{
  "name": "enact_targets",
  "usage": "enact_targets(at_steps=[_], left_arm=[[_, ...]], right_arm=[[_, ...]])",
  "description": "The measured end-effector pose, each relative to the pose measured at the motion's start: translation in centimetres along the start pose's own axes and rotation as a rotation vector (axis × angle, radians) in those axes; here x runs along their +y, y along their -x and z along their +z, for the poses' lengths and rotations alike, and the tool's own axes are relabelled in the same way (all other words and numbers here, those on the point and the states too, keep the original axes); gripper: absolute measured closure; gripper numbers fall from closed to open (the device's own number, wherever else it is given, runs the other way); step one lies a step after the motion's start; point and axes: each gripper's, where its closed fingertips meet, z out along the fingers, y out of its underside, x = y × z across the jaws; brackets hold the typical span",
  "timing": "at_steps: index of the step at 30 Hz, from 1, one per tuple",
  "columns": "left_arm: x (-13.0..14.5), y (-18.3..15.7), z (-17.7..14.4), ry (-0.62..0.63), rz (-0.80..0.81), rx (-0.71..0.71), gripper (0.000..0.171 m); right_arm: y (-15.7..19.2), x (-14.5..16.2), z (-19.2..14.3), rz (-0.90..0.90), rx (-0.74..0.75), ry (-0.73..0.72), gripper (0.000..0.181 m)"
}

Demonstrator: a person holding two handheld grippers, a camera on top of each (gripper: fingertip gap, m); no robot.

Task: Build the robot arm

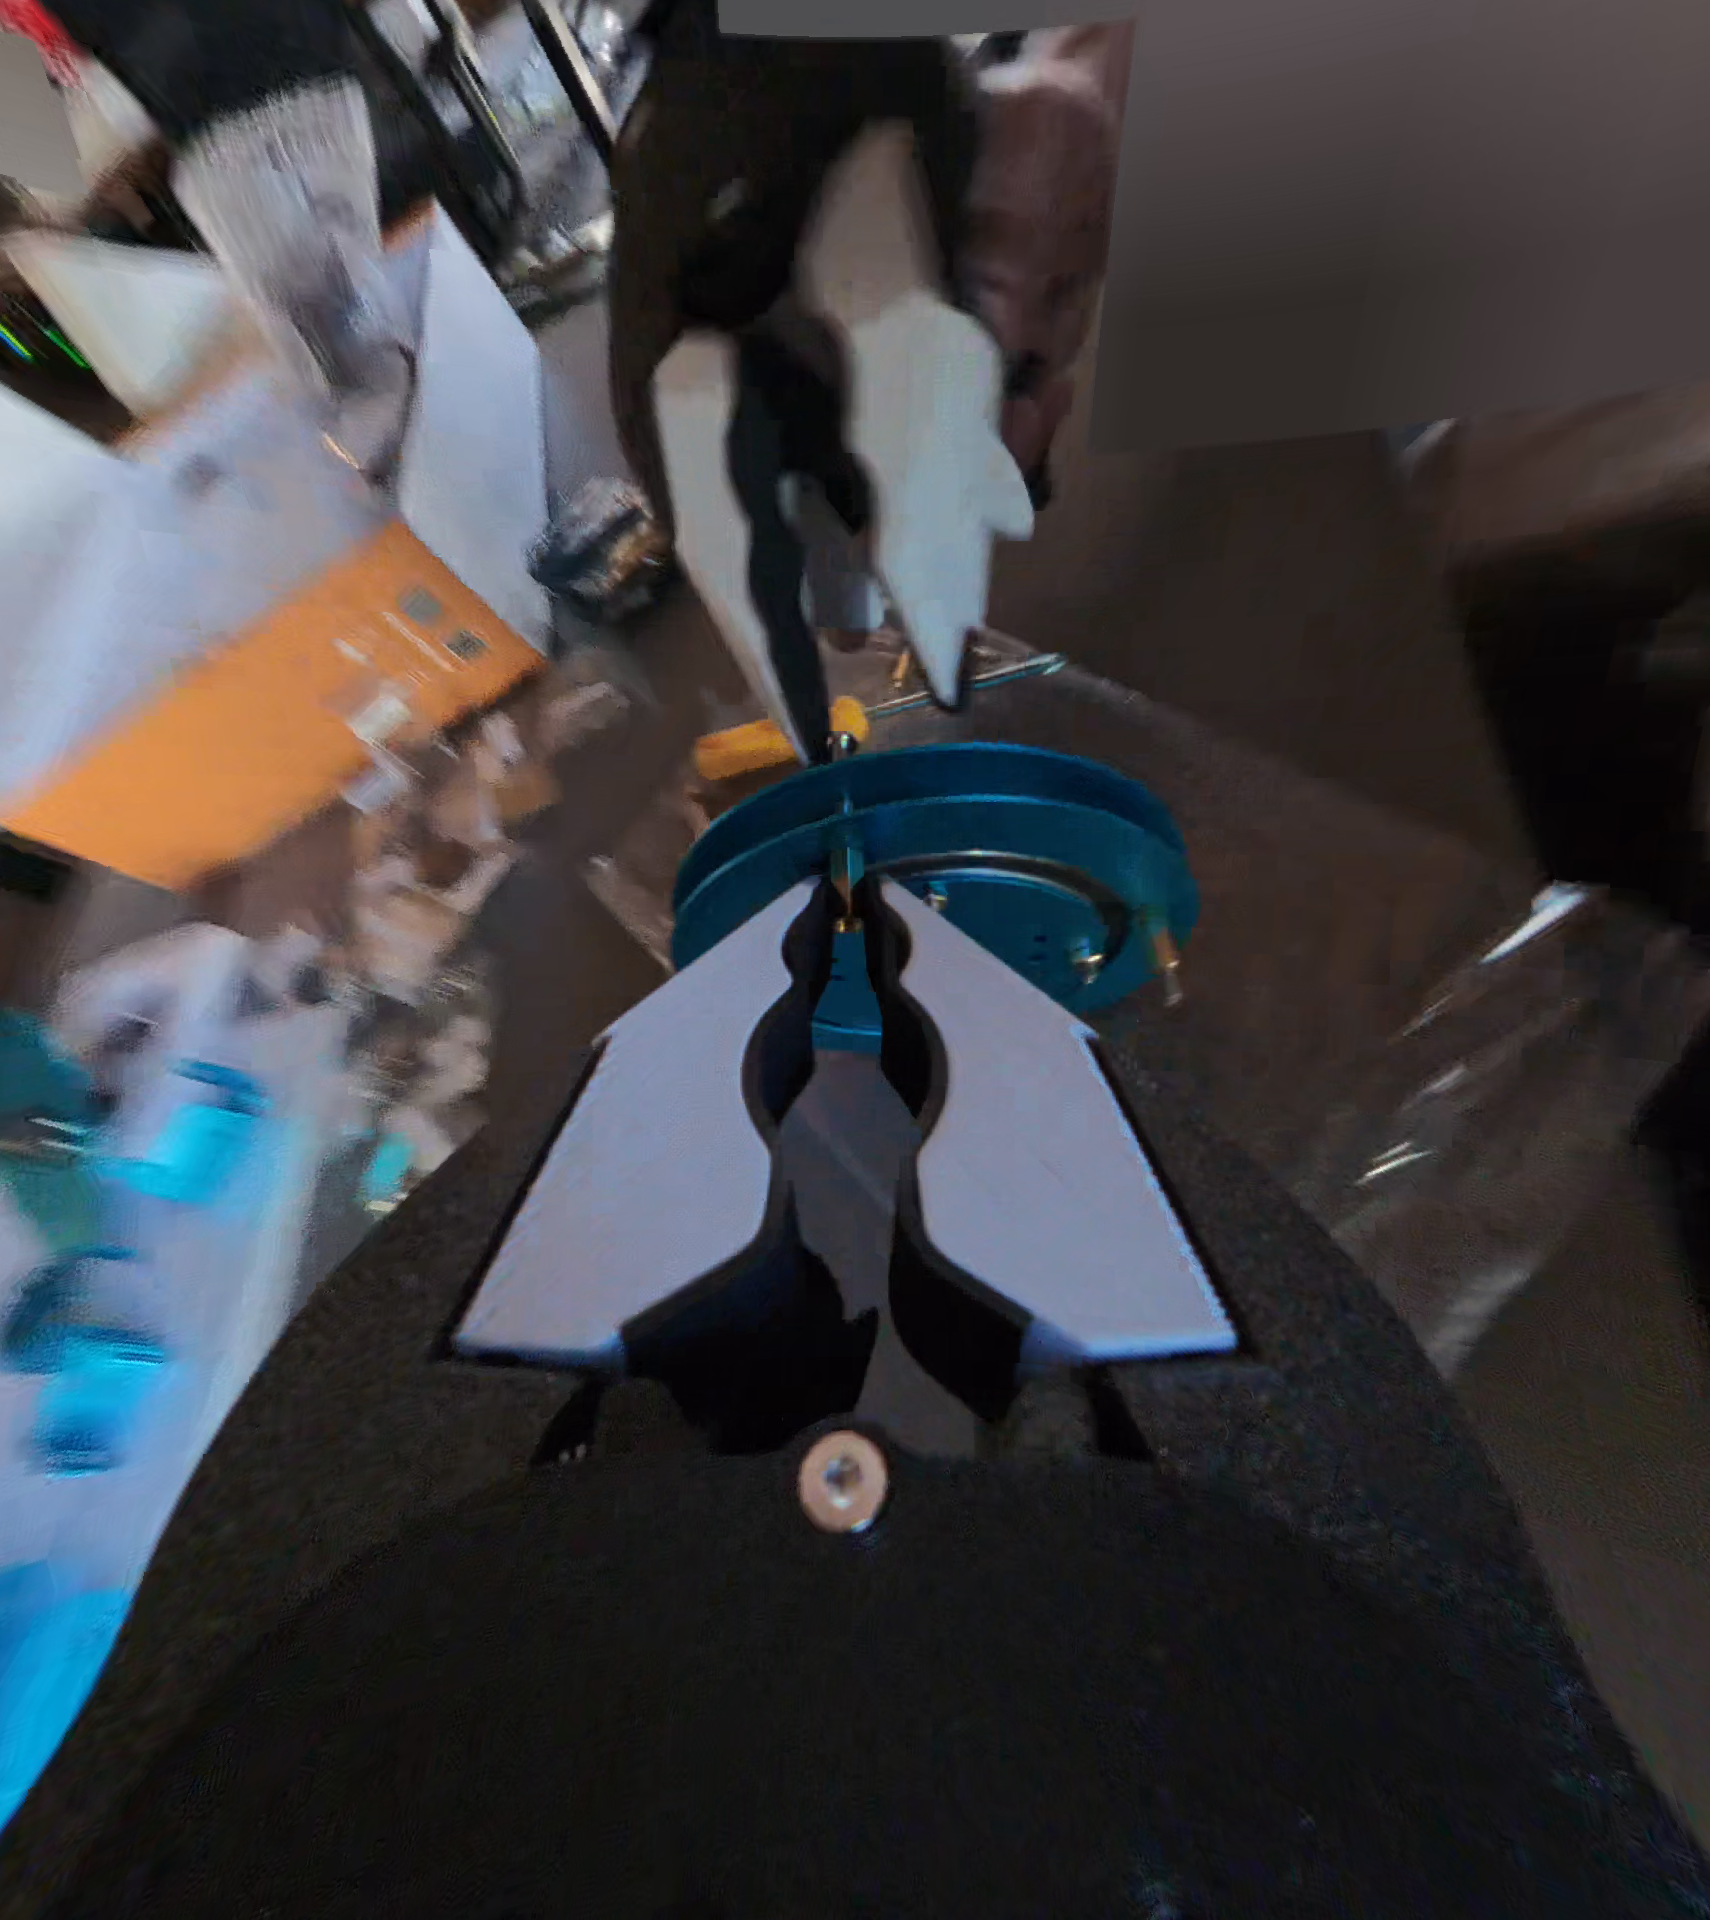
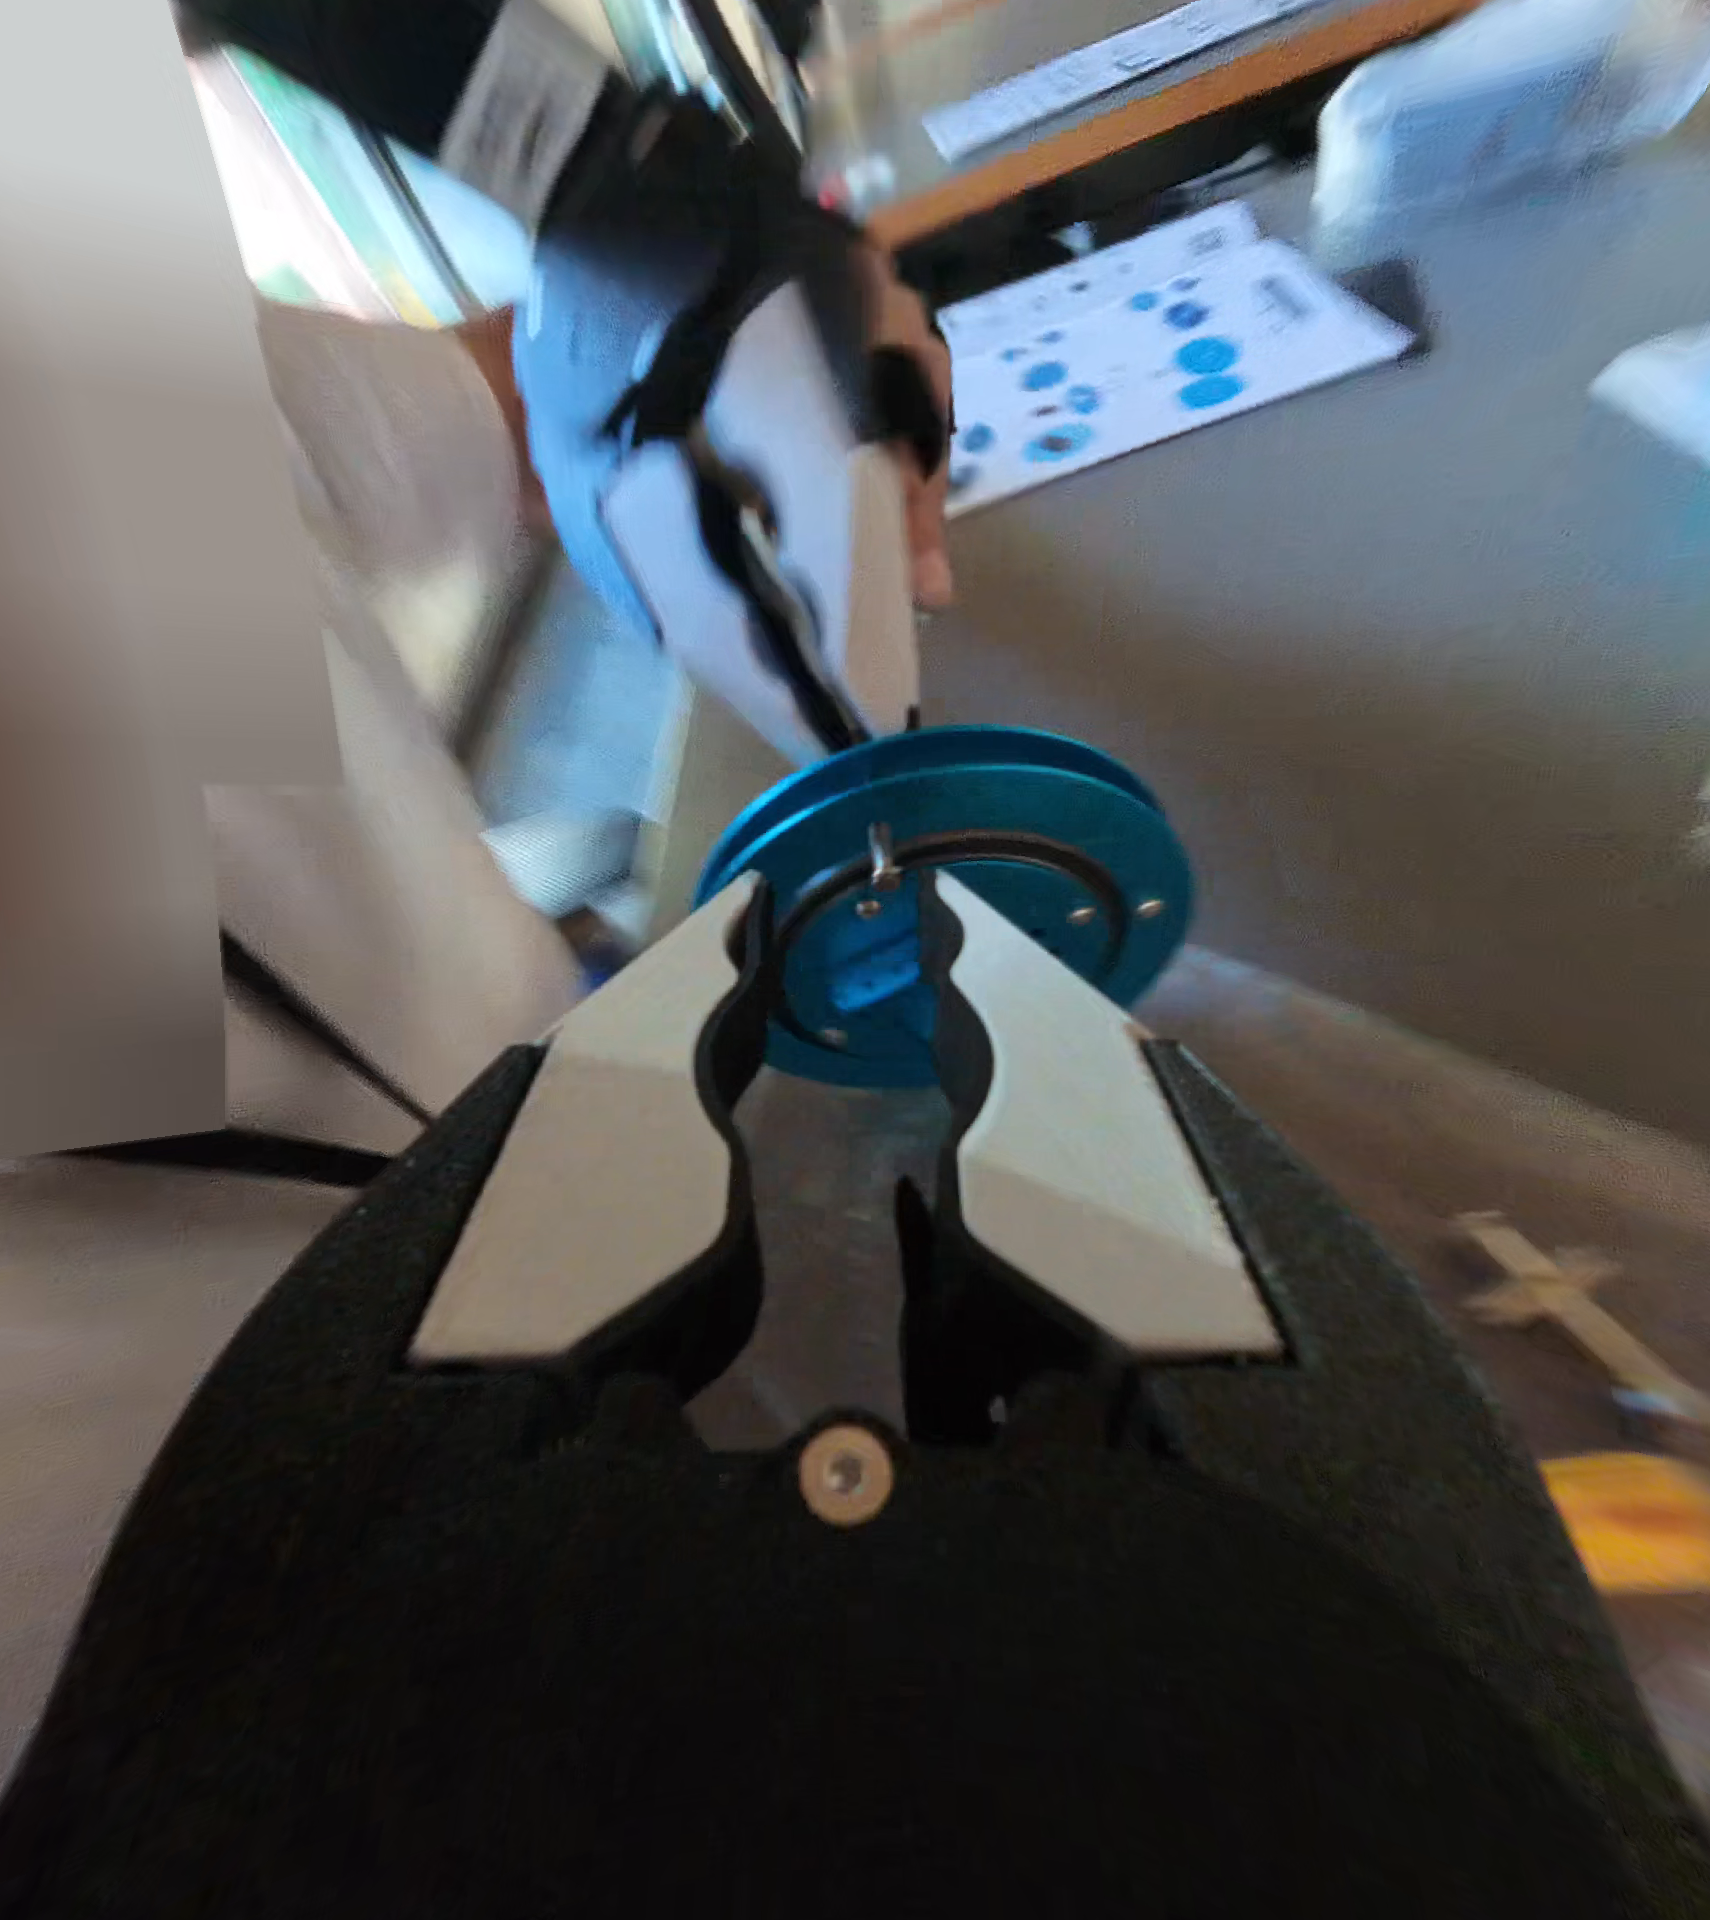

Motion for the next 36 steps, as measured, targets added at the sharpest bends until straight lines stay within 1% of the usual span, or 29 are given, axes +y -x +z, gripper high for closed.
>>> enact_targets(at_steps=[1, 2, 3, 4, 6, 8, 10, 12, 15, 17, 18, 19, 21, 22, 24, 27, 30, 32, 34, 35, 36], left_arm=[[-0.2, -0.4, 0.0, 0.002, 0.126, -0.048, 0.167], [-0.4, -0.6, 0.0, 0.004, 0.236, -0.095, 0.167], [-0.5, -0.8, 0.0, 0.011, 0.331, -0.145, 0.167], [-0.5, -0.6, 0.0, 0.025, 0.408, -0.200, 0.167], [-0.6, -0.5, 0.0, 0.044, 0.543, -0.283, 0.167], [-0.5, -0.4, 0.0, 0.061, 0.589, -0.328, 0.167], [-0.4, -0.2, -0.1, 0.067, 0.612, -0.350, 0.167], [-0.2, 0.0, -0.2, 0.079, 0.634, -0.369, 0.167], [-0.3, -0.2, -0.2, 0.075, 0.653, -0.374, 0.167], [-0.4, -0.2, -0.1, 0.080, 0.690, -0.390, 0.167], [-0.5, -0.3, 0.0, 0.081, 0.712, -0.397, 0.167], [-0.5, -0.3, 0.0, 0.083, 0.726, -0.403, 0.167], [-0.5, -0.2, 0.0, 0.093, 0.726, -0.408, 0.167], [-0.5, -0.2, 0.0, 0.086, 0.699, -0.387, 0.167], [-0.4, -0.6, 0.0, 0.067, 0.537, -0.285, 0.167], [-0.6, -1.2, 0.0, 0.025, 0.162, -0.062, 0.168], [-0.6, -1.5, -0.1, 0.024, -0.257, 0.149, 0.167], [-0.8, -1.9, -0.2, 0.017, -0.519, 0.285, 0.167], [-1.1, -2.3, -0.4, -0.002, -0.769, 0.426, 0.167], [-1.2, -2.3, -0.5, -0.020, -0.894, 0.491, 0.167], [-1.2, -2.1, -0.4, -0.045, -0.974, 0.527, 0.167]], right_arm=[[0.3, -0.3, -0.2, 0.148, -0.097, -0.047, 0.155], [0.5, -0.6, -0.2, 0.254, -0.174, -0.083, 0.159], [0.5, -0.6, -0.2, 0.331, -0.221, -0.110, 0.167], [1.0, -0.6, -0.1, 0.377, -0.278, -0.125, 0.175], [1.2, -0.5, 0.3, 0.413, -0.303, -0.135, 0.178], [1.1, -0.6, 0.3, 0.405, -0.291, -0.129, 0.177], [0.6, -0.6, 0.1, 0.387, -0.238, -0.115, 0.168], [-0.1, -0.7, -0.5, 0.378, -0.194, -0.129, 0.168], [0.3, -0.2, -0.2, 0.413, -0.216, -0.084, 0.163], [1.0, 0.1, 0.2, 0.439, -0.259, -0.063, 0.167], [0.9, 0.2, 0.3, 0.438, -0.247, -0.064, 0.175], [0.9, 0.4, 0.3, 0.405, -0.244, -0.052, 0.177], [0.5, 0.3, 0.2, 0.331, -0.186, -0.072, 0.178], [0.5, 0.4, 0.2, 0.260, -0.157, -0.065, 0.178], [0.5, 0.8, 0.4, 0.024, -0.058, -0.031, 0.178], [0.2, 1.3, 0.5, -0.540, 0.196, 0.098, 0.178], [-0.4, 1.0, 0.6, -1.091, 0.468, 0.240, 0.178], [-0.3, 0.7, 0.6, -1.462, 0.626, 0.307, 0.178], [0.2, 0.4, 0.6, -1.811, 0.772, 0.329, 0.178], [0.3, 0.2, 0.7, -1.921, 0.832, 0.327, 0.179], [0.1, 0.0, 0.6, -1.935, 0.864, 0.324, 0.178]])
